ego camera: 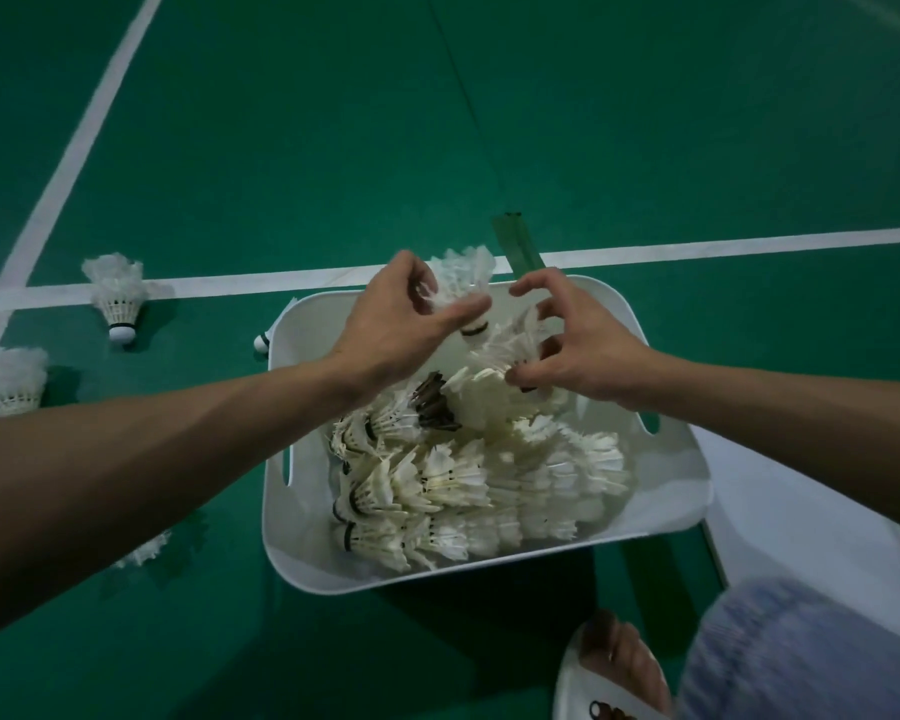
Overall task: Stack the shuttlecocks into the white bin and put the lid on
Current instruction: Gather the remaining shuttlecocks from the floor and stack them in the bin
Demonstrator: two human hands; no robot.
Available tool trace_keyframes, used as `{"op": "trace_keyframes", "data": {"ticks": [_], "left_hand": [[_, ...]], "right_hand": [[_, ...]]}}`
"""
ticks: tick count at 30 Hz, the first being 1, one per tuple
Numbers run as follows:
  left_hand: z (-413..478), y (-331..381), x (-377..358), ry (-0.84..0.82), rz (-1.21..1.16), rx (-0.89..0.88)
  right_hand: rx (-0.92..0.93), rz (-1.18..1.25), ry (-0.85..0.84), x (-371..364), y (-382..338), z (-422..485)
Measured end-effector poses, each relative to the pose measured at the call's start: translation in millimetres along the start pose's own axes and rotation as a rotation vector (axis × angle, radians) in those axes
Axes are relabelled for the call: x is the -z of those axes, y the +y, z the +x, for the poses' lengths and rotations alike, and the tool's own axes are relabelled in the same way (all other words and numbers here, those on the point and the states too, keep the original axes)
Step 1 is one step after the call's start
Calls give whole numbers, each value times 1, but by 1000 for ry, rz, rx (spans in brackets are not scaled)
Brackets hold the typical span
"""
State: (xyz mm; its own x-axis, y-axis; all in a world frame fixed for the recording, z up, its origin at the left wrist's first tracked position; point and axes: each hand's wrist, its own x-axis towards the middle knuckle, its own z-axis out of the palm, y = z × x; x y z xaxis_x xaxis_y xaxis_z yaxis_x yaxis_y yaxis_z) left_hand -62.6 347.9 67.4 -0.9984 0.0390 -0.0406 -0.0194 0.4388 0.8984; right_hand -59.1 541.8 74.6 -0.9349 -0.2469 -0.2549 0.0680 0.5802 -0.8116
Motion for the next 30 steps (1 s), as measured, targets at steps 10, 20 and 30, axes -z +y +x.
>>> {"op": "trace_keyframes", "data": {"ticks": [10,20,30], "left_hand": [[6,1,5,-179,165,-122],[42,9,-21,-1101,945,-173],[55,4,-49,-1206,1076,-92]], "right_hand": [[49,-251,179,15,27,2],[17,-383,243,16,37,8],[-93,-481,214,10,37,9]]}}
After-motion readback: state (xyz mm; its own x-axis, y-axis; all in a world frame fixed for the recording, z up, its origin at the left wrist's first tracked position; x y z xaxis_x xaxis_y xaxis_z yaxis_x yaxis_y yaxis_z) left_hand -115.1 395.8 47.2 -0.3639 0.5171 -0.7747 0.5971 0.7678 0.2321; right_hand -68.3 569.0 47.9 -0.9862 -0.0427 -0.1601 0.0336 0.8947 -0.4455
